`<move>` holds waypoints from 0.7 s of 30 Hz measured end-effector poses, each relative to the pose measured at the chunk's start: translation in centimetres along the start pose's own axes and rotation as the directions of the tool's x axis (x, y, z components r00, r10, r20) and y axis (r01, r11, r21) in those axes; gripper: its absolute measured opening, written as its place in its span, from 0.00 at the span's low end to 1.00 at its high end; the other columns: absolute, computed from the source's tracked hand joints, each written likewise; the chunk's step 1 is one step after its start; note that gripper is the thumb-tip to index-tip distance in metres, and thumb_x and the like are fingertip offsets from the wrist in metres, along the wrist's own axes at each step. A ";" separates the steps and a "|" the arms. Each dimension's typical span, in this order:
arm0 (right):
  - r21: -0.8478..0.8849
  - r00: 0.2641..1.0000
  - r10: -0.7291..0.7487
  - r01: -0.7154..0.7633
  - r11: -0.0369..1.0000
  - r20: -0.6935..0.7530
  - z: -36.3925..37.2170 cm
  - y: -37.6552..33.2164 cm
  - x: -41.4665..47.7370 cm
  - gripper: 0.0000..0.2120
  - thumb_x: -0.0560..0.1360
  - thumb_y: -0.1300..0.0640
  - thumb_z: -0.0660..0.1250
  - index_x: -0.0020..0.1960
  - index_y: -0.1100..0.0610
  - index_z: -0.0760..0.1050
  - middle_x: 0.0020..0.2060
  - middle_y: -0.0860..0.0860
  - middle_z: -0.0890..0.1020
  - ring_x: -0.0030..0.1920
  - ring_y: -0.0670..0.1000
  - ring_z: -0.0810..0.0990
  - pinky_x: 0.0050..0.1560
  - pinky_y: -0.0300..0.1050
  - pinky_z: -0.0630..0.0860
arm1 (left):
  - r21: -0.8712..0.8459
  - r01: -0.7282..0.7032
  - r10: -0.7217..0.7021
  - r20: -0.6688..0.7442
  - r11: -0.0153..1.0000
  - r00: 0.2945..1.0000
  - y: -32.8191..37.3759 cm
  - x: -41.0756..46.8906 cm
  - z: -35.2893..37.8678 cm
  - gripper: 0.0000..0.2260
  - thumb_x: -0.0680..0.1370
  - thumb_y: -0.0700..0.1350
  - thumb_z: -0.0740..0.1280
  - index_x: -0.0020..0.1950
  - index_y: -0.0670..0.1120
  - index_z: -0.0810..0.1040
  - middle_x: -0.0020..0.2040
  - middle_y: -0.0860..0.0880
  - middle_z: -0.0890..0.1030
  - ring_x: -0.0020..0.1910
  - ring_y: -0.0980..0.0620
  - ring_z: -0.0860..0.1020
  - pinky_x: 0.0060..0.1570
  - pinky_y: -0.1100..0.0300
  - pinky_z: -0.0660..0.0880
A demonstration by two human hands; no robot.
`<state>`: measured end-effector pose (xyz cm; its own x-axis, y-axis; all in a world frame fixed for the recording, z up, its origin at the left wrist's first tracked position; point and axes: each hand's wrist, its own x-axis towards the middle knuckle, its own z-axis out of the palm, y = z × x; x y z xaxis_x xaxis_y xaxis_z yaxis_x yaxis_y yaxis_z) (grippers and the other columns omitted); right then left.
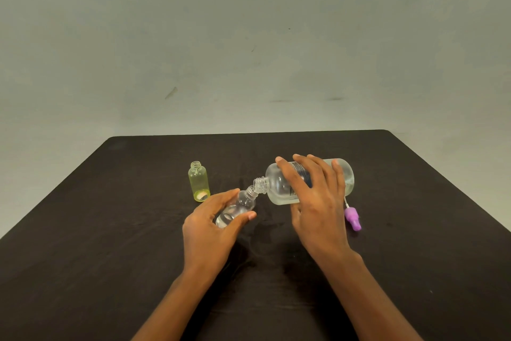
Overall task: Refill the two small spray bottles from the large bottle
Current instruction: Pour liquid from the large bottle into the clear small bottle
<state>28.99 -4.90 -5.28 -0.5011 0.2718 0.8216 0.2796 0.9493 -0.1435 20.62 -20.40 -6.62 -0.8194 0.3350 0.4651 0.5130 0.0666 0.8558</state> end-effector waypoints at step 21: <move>-0.002 1.000 -0.002 0.002 1.000 0.012 -0.1 0.0 0.0 0.42 0.62 0.73 0.74 0.69 0.47 0.66 0.61 0.54 0.76 0.65 0.55 0.70 0.72 0.55 0.56 | -0.007 -0.008 0.008 -0.002 1.000 1.000 0.1 0.0 0.0 0.19 0.63 0.46 0.78 0.52 0.55 0.81 0.47 0.58 0.83 0.49 0.63 0.80 0.53 0.64 0.76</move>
<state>29.05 -4.93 -5.19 -0.5111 0.2717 0.8155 0.2801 0.9496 -0.1409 20.64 -20.37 -6.51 -0.8159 0.3340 0.4719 0.5173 0.0572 0.8539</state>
